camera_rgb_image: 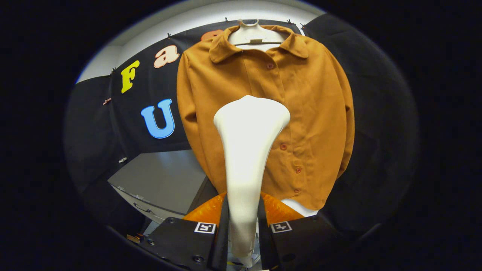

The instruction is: Iron the clothes twice with a garment steamer, once on the left side and once on the right side.

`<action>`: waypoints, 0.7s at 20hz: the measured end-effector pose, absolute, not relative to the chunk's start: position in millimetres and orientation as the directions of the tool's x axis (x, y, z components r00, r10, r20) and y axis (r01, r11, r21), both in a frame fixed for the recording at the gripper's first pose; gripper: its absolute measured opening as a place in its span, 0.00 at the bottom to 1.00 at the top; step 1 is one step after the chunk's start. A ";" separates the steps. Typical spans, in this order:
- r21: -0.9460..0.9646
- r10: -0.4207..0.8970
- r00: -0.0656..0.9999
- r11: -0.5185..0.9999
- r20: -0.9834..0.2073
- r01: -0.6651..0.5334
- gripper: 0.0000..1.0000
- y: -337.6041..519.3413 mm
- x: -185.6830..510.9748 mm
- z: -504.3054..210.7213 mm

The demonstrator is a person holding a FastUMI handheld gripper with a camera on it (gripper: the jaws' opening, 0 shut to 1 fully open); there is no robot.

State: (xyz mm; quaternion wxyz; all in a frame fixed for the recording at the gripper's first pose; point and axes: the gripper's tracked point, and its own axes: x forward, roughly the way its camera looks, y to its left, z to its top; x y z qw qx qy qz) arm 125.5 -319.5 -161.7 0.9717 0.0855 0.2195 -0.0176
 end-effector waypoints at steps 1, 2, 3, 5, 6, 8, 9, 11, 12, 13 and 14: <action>0.159 -0.012 0.910 0.984 -0.414 0.085 0.38 -328.8 125.7 -151.7; 0.159 -0.030 0.918 0.982 -0.395 0.100 0.38 -339.1 127.5 -142.7; 0.155 -0.052 0.924 0.981 -0.379 0.119 0.38 -351.6 128.2 -134.1; 0.149 -0.083 0.930 0.978 -0.357 0.144 0.37 -373.9 130.9 -121.8; 0.151 -0.087 0.934 0.977 -0.348 0.148 0.38 -382.4 133.9 -116.6; 0.160 -0.093 0.937 0.975 -0.336 0.154 0.37 -399.6 141.7 -110.5; 0.161 -0.096 0.938 0.974 -0.333 0.157 0.37 -407.7 144.6 -110.0; 0.165 -0.097 0.940 0.974 -0.327 0.158 0.37 -421.9 154.5 -110.3; 0.170 -0.094 0.942 0.973 -0.322 0.155 0.38 -428.1 161.1 -110.5; 0.177 -0.085 0.944 0.973 -0.318 0.147 0.38 -433.6 167.3 -112.2; 0.184 -0.072 0.946 0.974 -0.315 0.135 0.38 -438.4 174.9 -115.6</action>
